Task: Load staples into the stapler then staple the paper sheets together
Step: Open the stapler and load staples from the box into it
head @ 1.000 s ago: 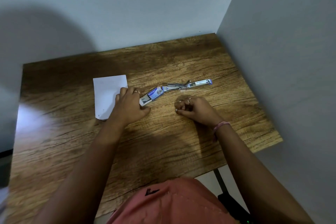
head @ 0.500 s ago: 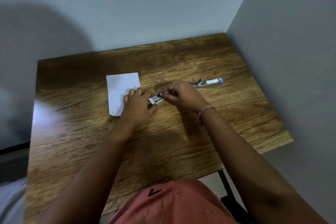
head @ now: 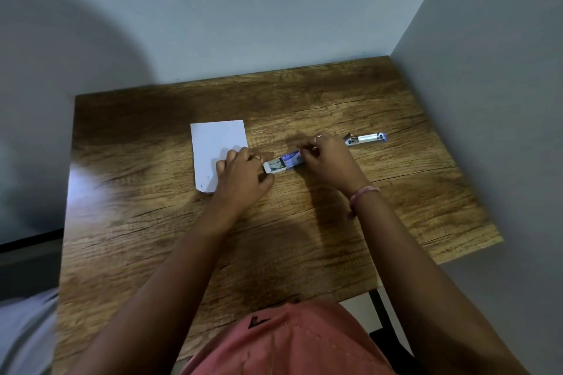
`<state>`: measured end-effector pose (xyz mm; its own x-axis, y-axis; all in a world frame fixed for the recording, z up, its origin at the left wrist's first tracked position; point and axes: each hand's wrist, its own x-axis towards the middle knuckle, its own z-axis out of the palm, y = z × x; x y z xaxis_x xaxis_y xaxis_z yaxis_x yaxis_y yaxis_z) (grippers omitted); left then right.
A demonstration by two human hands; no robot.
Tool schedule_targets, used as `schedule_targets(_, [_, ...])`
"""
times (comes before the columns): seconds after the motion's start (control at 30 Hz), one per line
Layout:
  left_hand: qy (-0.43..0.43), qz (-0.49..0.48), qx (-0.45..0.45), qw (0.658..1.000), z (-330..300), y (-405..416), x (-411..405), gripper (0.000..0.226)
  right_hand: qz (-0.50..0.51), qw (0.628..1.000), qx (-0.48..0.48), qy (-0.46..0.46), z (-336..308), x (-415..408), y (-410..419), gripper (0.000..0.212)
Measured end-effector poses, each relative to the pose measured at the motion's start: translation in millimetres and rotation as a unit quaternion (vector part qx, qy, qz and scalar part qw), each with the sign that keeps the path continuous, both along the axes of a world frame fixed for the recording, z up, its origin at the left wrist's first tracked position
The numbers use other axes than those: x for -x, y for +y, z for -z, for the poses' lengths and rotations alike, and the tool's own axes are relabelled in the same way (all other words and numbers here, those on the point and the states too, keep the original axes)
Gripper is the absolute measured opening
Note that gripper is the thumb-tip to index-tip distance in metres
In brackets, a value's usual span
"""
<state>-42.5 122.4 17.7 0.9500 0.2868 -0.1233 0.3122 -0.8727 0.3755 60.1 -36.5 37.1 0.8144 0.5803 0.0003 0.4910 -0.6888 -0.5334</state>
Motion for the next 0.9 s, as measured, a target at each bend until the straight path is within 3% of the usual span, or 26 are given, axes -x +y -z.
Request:
schedule_targets(0.2, [0.0, -0.059, 0.068, 0.996, 1, -2, -2, 0.052, 0.11, 0.992, 0.035, 0.05, 11, 15, -5, 0.025])
schedule_targets(0.4, [-0.013, -0.114, 0.15, 0.982, -3, -12, -6, 0.034, 0.112, 0.99, 0.012, 0.089, 4, 24, 4, 0.035])
schedule_targets(0.53, [-0.023, -0.134, 0.209, 0.968, -2, -18, -7, 0.051, 0.09, 0.993, 0.017, 0.079, 4, 30, 10, 0.037])
schedule_targets(0.77, [-0.06, -0.143, 0.197, 0.968, 1, -21, -10, 0.036, 0.071, 0.995, 0.067, 0.026, 11, 40, 19, 0.034])
schedule_targets(0.9, [-0.032, -0.105, 0.142, 0.984, 2, -19, -12, 0.035, 0.05, 0.996, 0.06, 0.034, 11, 41, 15, 0.036])
